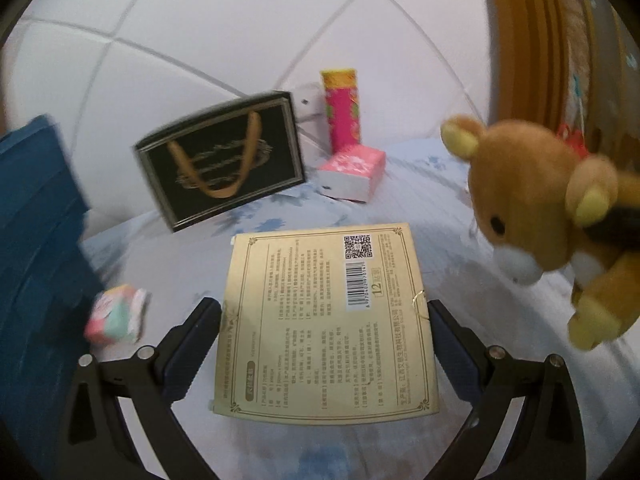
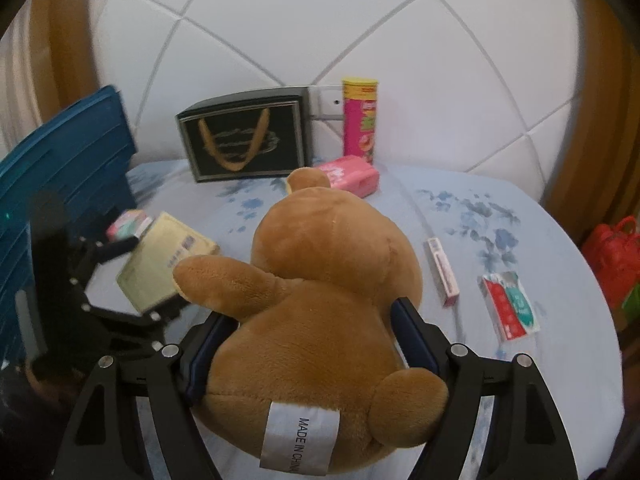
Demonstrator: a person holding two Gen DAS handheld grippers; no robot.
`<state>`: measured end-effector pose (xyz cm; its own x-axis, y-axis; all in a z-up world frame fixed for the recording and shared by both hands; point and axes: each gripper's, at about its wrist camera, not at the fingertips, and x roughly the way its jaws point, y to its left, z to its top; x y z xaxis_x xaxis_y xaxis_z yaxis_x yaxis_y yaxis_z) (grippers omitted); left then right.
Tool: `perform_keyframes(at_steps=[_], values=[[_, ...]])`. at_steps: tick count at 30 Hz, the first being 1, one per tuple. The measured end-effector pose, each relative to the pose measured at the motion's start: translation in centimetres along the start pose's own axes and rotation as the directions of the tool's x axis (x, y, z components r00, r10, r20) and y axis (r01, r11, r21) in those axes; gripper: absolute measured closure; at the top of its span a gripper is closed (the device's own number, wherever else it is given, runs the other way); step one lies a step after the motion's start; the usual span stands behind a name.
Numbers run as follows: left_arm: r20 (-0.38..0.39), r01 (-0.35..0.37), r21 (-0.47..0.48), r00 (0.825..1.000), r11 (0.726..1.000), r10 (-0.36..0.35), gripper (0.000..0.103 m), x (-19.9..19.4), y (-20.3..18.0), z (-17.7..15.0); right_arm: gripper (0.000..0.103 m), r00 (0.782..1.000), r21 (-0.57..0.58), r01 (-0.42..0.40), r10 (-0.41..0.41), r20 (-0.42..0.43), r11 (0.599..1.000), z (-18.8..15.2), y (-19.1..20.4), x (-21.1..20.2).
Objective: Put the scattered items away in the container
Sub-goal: 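Lift the teddy and booklet and carry both toward the blue crate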
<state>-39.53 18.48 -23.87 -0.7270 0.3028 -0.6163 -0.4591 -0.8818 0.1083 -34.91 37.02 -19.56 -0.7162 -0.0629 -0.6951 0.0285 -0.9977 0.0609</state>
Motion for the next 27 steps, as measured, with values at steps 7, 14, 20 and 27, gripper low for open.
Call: perform_keyframes(at_steps=[7, 14, 20, 27], values=[[0.023, -0.103, -0.074, 0.994, 0.992, 0.105, 0.002, -8.4, 1.0, -2.2, 0.024, 0.998, -0.048, -0.056, 0.056, 0.006, 0.997, -1.6, 3.3, -4.0], [0.061, -0.194, -0.100, 0.978, 0.976, 0.200, 0.002, -16.5, 2.4, -3.3, 0.025, 0.990, -0.127, -0.132, 0.138, 0.039, 0.983, -1.3, 8.4, -8.2], [0.111, -0.217, -0.098, 0.968, 0.971, 0.227, 0.002, -22.0, 4.1, -3.8, 0.025, 0.979, -0.188, -0.161, 0.181, 0.095, 0.969, -0.4, 13.9, -12.2], [0.165, -0.231, -0.126, 0.954, 0.965, 0.250, 0.002, -27.7, 7.6, -4.5, 0.025, 0.969, -0.221, -0.156, 0.192, 0.155, 0.963, 0.0, 19.7, -16.0]])
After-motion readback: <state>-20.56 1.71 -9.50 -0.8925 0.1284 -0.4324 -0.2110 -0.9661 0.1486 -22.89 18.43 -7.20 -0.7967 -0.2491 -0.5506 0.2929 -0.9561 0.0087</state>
